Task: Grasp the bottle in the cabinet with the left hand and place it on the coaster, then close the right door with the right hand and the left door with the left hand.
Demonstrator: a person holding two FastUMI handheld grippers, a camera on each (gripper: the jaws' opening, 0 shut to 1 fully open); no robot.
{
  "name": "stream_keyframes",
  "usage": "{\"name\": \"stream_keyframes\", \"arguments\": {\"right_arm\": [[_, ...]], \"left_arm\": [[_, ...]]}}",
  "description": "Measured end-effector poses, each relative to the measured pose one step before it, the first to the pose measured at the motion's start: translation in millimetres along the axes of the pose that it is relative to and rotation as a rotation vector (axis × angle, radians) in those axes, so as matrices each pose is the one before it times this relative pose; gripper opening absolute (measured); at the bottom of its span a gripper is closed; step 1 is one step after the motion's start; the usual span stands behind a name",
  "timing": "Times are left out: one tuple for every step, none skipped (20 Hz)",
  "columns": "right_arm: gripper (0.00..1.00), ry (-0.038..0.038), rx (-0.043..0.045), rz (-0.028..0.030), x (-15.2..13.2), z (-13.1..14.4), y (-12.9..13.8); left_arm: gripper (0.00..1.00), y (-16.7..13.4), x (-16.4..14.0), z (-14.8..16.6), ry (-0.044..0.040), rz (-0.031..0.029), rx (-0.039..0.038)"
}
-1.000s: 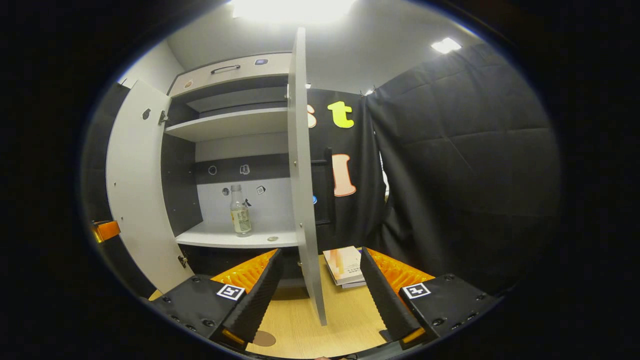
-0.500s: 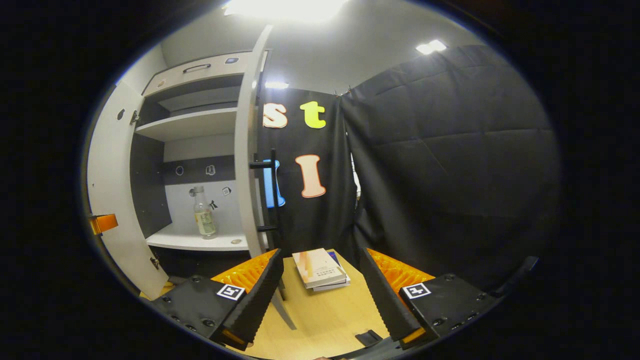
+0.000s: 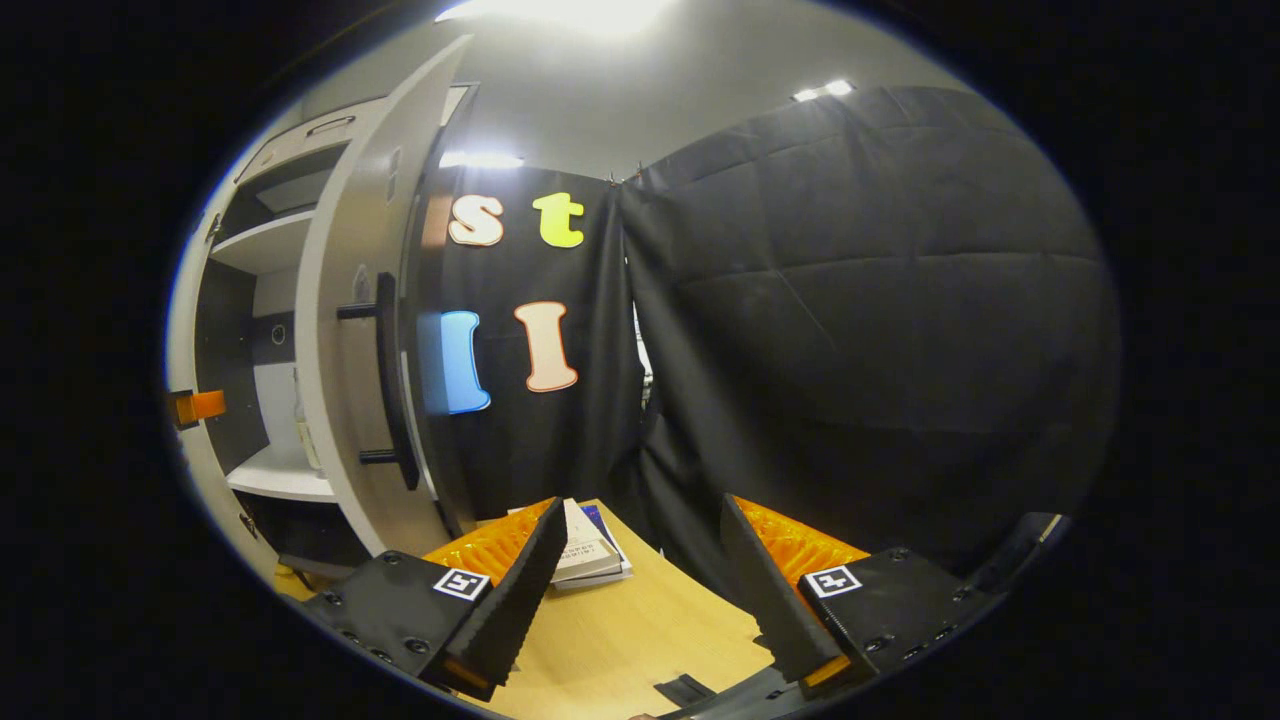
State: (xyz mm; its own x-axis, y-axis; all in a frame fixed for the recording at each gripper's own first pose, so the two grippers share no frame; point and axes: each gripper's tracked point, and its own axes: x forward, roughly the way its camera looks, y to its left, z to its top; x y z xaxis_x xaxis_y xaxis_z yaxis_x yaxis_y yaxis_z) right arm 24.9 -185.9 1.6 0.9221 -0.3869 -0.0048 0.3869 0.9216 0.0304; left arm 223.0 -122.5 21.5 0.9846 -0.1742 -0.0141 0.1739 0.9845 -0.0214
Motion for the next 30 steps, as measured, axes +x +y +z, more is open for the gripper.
{"name": "stream_keyframes", "arguments": {"right_arm": [[0.98,0.00136,0.00593,-0.0113,6.48,-1.35,-5.27],[0.98,-0.00081,0.00402,-0.01382,4.73,0.3,-4.55],[0.98,-0.00305,0.00307,-0.01412,5.72,-0.42,-4.89],[0.98,-0.00366,0.00262,-0.01578,4.15,0.95,-4.19],[0.98,-0.00342,0.00281,-0.01573,1.82,-0.74,-4.88],[0.98,-0.00106,0.00224,-0.01514,1.05,-0.25,-6.02],[0.98,0.00018,0.00124,-0.01638,1.45,-1.67,-5.76],[0.98,-0.00071,-0.00018,-0.01678,1.18,-0.79,-6.45],[0.98,-0.00117,0.00056,-0.01704,1.43,-1.69,-6.39],[0.98,-0.00266,0.00365,-0.0149,1.38,1.45,0.26],[0.98,-0.00252,0.00541,-0.0163,2.95,-0.9,-0.63],[0.98,-0.00054,0.00449,-0.01377,2.13,-1.48,-2.16],[0.98,0.00022,0.00204,-0.01456,4.16,-2.72,-5.77],[0.98,0.00184,-0.00133,-0.01547,2.87,-0.92,-5.84],[0.98,0.00071,-0.00019,-0.01265,-0.37,1.28,-9.96],[0.98,0.0004,0.0026,-0.01158,0.37,0.83,-5.08],[0.98,0.00048,0.00476,-0.00799,0.19,-1.43,-0.58],[0.99,0.00046,0.00408,-0.00829,0.91,-0.03,-1.58],[0.99,0.00105,0.00232,-0.00746,3.45,-1.29,-0.96],[0.99,0.00239,-0.00044,-0.00675,1.08,-1.34,-1.11],[0.98,0.00422,-0.00262,-0.00541,2.37,-1.8,-1.44],[0.98,0.00412,-0.00351,-0.00345,2.12,-1.25,-0.52],[0.98,0.00229,-0.0033,-0.00478,0.77,-0.69,-2.02],[0.98,0.00232,-0.00115,-0.00301,1.22,-0.7,-0.29],[0.98,0.00078,0.00112,-0.00036,1.51,-1.1,0.3],[0.99,0.00097,0.00186,-0.00004,1.23,0.33,-0.26],[0.98,0.00161,0.00055,0.00188,1.89,-0.47,-0.07],[0.98,0.00271,-0.00198,0.00227,0.77,-0.38,0.02],[0.98,0.00342,-0.00297,0.00261,1.18,-1.82,1.16],[0.98,0.00411,-0.00208,0.00604,1.42,-1.42,2.02]], "left_arm": [[0.93,-2.07,13.0,0.97,0.00235,-0.00436,-0.00398],[0.94,-1.61,13.82,1.52,-0.00011,-0.00518,-0.00254],[0.94,-1.72,13.27,-0.41,0.00024,-0.00728,-0.00037],[0.93,-1.19,12.04,-0.05,0.00086,-0.00688,0.00293],[0.93,-0.53,9.06,0.18,-0.0022,-0.00577,0.00511],[0.94,-1.25,10.16,1.95,-0.00249,-0.00744,0.00293],[0.93,-2.4,11.01,0.53,-0.00237,-0.00732,-0.00085],[0.93,-1.71,9.95,0.27,-0.00387,-0.00077,-0.00406],[0.93,-1.77,9.77,-2.26,-0.00345,-0.00227,-0.00449],[0.96,-2.21,9.7,-1.6,-0.00083,-0.00416,-0.00161],[0.99,-3.87,11.14,-4.46,0.00398,-0.00232,0.0032],[0.99,-2.15,9.91,-1.54,0.00064,-0.00352,0.00734],[0.93,-1.81,8.3,-0.61,-0.00102,-0.00481,0.00906],[0.93,-3.03,7.71,0.12,-0.00222,-0.00964,0.00743],[1.0,-2.06,3.67,1.5,-0.00504,-0.00469,0.00795],[1.0,-0.12,7.07,0.64,-0.00416,-0.00079,0.00832],[0.99,-0.5,8.37,-1.06,-0.00247,-0.00062,0.00704],[0.93,-0.29,5.67,-0.53,0.00177,-0.00099,0.00409],[0.93,0.39,5.47,-1.04,-0.00042,0.00013,0.00627],[0.99,0.14,4.19,1.42,-0.00694,0.00141,0.00712],[0.9,0.91,4.62,-2.66,0.00245,0.00191,0.00876],[0.9,0.51,3.94,-2.08,0.00498,-0.00019,0.01085],[0.9,1.38,4.15,-1.87,0.00326,-0.00028,0.00602],[0.9,-0.31,2.78,-1.6,0.00608,-0.00449,-0.00238],[0.99,-1.61,2.75,-1.66,0.00492,-0.00735,-0.00748],[0.9,-0.4,1.82,-1.12,0.00629,-0.0017,0.00177],[0.9,0.37,0.94,-0.11,0.00158,0.00048,0.01038],[0.99,5.67,3.52,3.69,-0.01644,0.03178,0.01424],[0.75,-1.95,2.57,1.08,-0.00251,-0.008,-0.00185],[0.51,-5.33,2.22,-3.04,0.01444,-0.02279,-0.0036]]}}
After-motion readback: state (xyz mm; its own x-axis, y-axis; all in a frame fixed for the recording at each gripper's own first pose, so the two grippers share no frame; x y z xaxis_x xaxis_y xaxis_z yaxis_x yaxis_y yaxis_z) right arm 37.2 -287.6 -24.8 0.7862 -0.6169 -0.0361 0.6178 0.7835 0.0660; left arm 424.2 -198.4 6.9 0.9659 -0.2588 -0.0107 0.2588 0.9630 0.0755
